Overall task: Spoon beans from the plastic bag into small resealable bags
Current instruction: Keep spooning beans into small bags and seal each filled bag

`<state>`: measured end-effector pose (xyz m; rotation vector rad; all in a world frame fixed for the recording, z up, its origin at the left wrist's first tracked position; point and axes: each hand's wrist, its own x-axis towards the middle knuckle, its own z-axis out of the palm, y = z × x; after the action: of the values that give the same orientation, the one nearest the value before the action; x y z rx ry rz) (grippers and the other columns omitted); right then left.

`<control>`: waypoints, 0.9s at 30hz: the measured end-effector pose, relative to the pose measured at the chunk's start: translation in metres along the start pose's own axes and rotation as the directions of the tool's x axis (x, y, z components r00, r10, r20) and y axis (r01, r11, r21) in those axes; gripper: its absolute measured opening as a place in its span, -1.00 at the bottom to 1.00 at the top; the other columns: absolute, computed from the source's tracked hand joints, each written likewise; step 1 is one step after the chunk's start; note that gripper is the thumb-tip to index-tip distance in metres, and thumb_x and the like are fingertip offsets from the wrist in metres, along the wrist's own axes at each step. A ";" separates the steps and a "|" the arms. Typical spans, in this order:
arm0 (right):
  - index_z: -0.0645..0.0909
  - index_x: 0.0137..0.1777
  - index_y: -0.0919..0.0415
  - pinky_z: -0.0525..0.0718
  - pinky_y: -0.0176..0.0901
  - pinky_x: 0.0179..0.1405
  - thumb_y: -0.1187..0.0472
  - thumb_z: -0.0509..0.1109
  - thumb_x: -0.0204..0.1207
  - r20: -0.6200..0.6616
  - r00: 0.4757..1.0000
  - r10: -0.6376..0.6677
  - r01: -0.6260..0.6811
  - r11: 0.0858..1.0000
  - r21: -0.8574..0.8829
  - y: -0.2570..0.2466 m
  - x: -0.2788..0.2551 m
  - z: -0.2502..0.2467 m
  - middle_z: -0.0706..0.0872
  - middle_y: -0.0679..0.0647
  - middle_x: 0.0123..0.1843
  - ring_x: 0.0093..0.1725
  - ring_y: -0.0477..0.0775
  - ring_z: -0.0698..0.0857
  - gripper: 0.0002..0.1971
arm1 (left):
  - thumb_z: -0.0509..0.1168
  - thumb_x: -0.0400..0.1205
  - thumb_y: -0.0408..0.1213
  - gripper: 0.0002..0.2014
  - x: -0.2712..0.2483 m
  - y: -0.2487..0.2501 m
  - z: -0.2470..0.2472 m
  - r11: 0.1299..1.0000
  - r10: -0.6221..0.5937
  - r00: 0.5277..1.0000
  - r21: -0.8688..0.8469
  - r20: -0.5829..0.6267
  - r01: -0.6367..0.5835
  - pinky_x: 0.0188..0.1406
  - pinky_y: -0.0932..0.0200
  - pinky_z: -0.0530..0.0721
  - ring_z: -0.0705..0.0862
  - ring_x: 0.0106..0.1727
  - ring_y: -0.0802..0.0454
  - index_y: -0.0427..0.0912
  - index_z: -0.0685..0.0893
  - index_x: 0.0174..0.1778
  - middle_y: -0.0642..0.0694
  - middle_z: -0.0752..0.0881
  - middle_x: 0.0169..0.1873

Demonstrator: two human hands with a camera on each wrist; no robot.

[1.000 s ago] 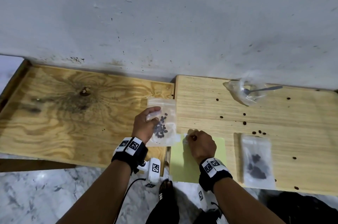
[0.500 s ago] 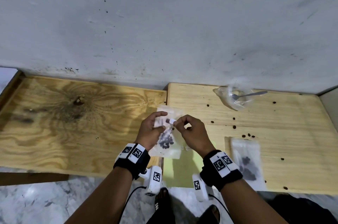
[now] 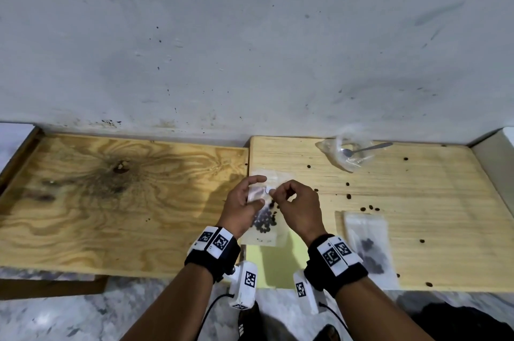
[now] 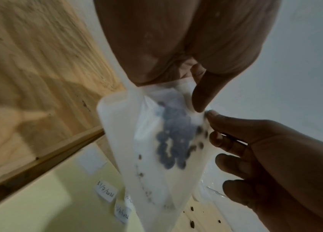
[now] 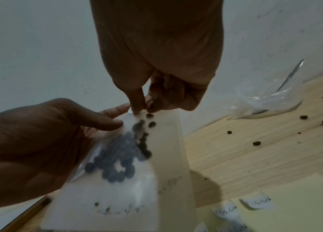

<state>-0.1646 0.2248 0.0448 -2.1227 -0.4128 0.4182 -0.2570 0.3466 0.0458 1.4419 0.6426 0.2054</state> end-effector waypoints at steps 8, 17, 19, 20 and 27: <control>0.63 -0.30 -0.05 0.61 -0.14 -0.28 -0.05 0.56 0.44 -0.078 0.995 0.067 -0.070 0.997 -0.031 -0.010 -0.009 -0.008 0.74 -0.16 -0.35 -0.28 -0.14 0.72 -0.80 | 0.25 0.46 -0.72 -0.44 -0.005 0.004 0.006 0.994 0.087 0.996 0.064 0.017 -0.088 0.04 0.39 0.60 0.65 0.21 0.26 0.01 0.68 0.18 0.13 0.72 0.19; 0.47 -0.04 0.08 0.49 -0.24 -0.23 0.07 0.80 0.12 -0.077 0.971 0.227 -0.191 0.926 0.327 -0.007 -0.009 -0.013 0.56 -0.04 -0.17 -0.18 -0.04 0.58 -0.42 | 0.45 0.55 -0.40 -0.83 -0.002 0.009 0.006 0.995 0.019 0.995 -0.100 -0.097 -0.029 -0.17 0.33 0.61 0.76 -0.14 0.13 -0.16 0.74 0.03 -0.17 0.80 -0.15; 0.45 -0.10 0.12 0.49 -0.28 -0.35 0.21 0.78 0.19 -0.036 0.983 0.180 -0.149 0.898 0.413 -0.005 -0.010 -0.015 0.51 -0.01 -0.28 -0.36 -0.08 0.59 -0.48 | 0.50 0.52 -0.30 -0.86 0.002 0.008 0.007 0.994 0.010 0.991 -0.104 -0.135 -0.024 -0.14 0.25 0.62 0.78 -0.14 0.06 -0.14 0.74 -0.02 -0.18 0.82 -0.16; 0.44 -0.12 0.13 0.48 -0.26 -0.40 0.26 0.76 0.22 -0.029 0.986 0.162 -0.132 0.887 0.443 -0.005 -0.010 -0.015 0.50 0.01 -0.33 -0.45 -0.11 0.59 -0.51 | 0.52 0.51 -0.30 -0.86 0.003 0.008 0.008 0.995 0.015 0.989 -0.099 -0.150 -0.031 -0.14 0.25 0.64 0.78 -0.14 0.04 -0.14 0.74 -0.05 -0.20 0.83 -0.17; 0.42 -0.21 0.06 0.48 -0.20 -0.33 0.24 0.75 0.20 -0.132 0.983 0.125 -0.063 0.914 0.400 -0.007 -0.007 -0.015 0.56 -0.06 -0.33 -0.44 -0.08 0.43 -0.52 | 0.46 0.52 -0.53 -0.90 0.007 0.012 0.013 0.989 0.074 0.984 -0.115 -0.163 -0.093 -0.27 0.23 0.70 0.72 -0.28 0.08 -0.26 0.71 -0.18 -0.10 0.74 -0.27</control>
<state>-0.1648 0.2141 0.0595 -1.7676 -0.1204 0.3536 -0.2418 0.3408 0.0557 1.3439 0.6867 0.4217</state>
